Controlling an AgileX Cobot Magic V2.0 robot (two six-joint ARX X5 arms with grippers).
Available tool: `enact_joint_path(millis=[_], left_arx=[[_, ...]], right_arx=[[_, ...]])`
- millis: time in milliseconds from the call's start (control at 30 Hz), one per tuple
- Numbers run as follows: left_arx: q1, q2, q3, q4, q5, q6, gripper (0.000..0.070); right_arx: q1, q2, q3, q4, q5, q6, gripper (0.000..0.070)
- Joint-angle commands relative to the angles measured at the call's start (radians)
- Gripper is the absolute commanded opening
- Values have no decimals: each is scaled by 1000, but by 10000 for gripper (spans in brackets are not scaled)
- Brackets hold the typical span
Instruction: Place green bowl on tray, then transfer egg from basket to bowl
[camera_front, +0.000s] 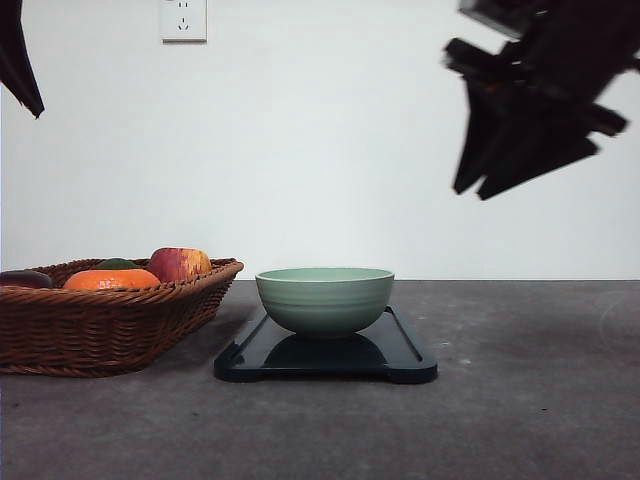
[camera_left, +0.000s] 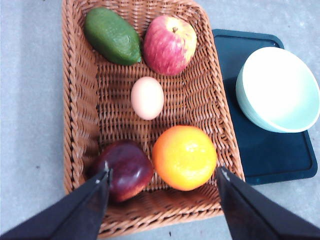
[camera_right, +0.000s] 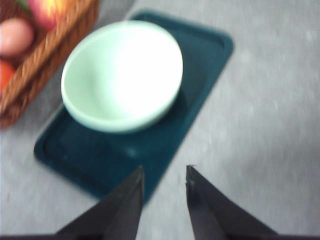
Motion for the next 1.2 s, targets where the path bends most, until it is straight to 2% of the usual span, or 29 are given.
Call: enact_joint_path(millis=[0, 200, 433, 733, 933, 1167], left_arx=[[-3, 7, 22, -3, 5, 5, 427], [-25, 11, 23, -94, 5, 12, 427], [-73, 80, 67, -97, -1, 27, 426], [-137, 307, 227, -94, -104, 40, 425], [-161, 468, 312, -71, -148, 65, 426], [-163, 579, 321, 38, -196, 73, 426]], right_arx=[[7, -36, -23, 16, 1, -11, 164], [7, -168, -106, -26, 3, 8, 164], [7, -214, -108, -50, 0, 19, 164], [7, -214, -108, -53, 0, 19, 164], [7, -214, -108, -52, 0, 19, 164], [7, -214, -108, -45, 3, 19, 164]])
